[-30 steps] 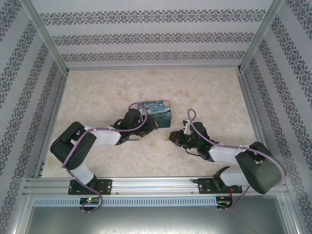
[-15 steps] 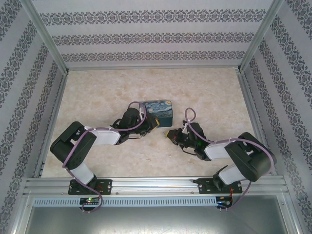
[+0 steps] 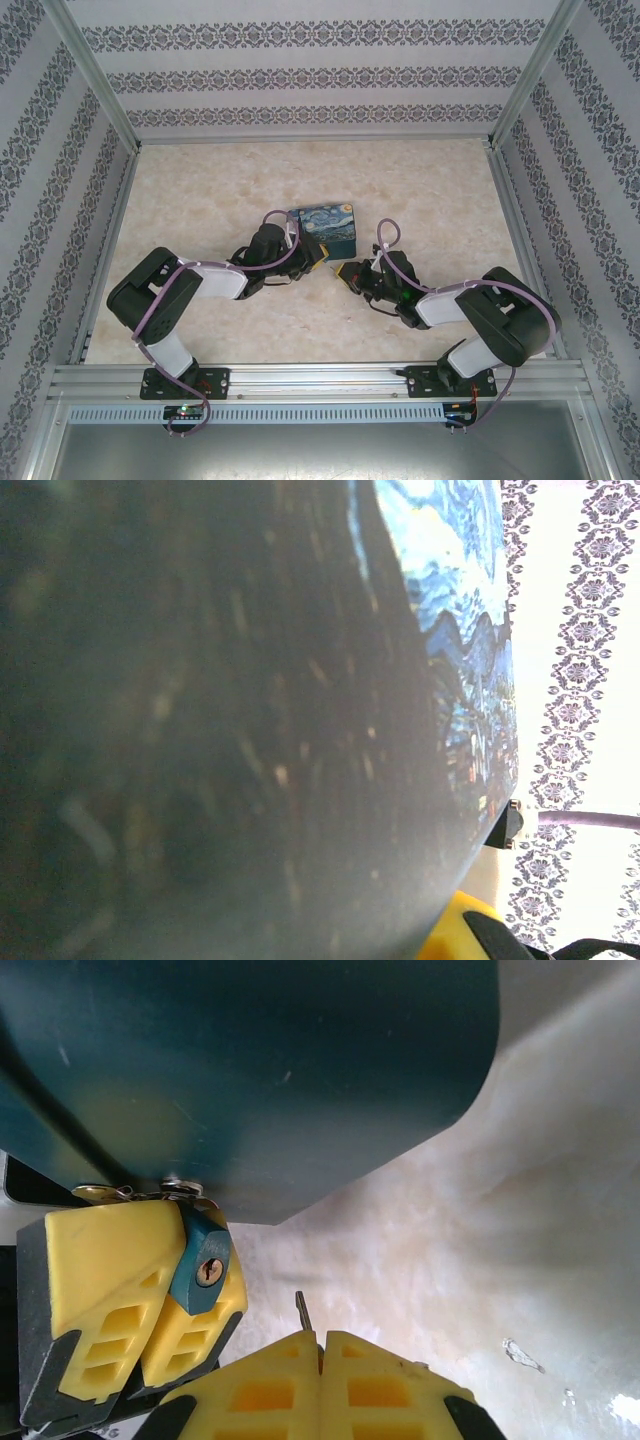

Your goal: Unlock the padlock with the key

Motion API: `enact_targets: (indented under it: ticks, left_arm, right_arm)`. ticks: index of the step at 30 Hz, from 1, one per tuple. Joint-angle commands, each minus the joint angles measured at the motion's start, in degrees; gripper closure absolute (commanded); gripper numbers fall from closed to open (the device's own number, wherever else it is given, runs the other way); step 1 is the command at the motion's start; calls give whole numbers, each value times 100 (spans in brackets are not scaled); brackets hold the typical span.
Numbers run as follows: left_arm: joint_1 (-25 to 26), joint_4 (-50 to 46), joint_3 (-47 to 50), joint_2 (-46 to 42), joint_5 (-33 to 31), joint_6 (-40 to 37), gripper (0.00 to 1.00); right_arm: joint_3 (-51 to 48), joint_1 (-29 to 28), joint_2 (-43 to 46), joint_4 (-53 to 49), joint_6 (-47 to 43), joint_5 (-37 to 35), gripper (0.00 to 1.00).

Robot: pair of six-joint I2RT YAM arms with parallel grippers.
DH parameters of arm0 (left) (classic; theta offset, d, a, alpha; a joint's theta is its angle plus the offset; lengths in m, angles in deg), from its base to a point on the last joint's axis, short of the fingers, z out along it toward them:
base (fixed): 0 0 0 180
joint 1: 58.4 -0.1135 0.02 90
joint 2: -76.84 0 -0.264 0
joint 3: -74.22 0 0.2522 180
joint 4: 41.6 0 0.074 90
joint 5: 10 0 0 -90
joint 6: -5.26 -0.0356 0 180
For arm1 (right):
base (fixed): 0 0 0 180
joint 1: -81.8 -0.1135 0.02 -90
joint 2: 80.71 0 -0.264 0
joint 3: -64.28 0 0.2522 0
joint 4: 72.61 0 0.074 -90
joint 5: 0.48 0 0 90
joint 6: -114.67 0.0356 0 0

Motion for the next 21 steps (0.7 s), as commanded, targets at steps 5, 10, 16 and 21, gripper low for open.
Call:
enact_targets:
  ticks: [5, 10, 16, 21]
  left_arm:
    - [-82, 453, 84, 25, 198, 105, 100]
    - [-86, 458, 103, 4, 187, 113, 100]
    - [-90, 437, 69, 0, 193, 114, 100]
    - [-99, 416, 54, 7, 194, 96, 100]
  right_arm:
    - [187, 5, 63, 153, 73, -94, 100]
    - [249, 31, 105, 105, 75, -76, 100]
    - [319, 41, 70, 87, 75, -59, 100]
    - [319, 75, 39, 87, 75, -33, 100]
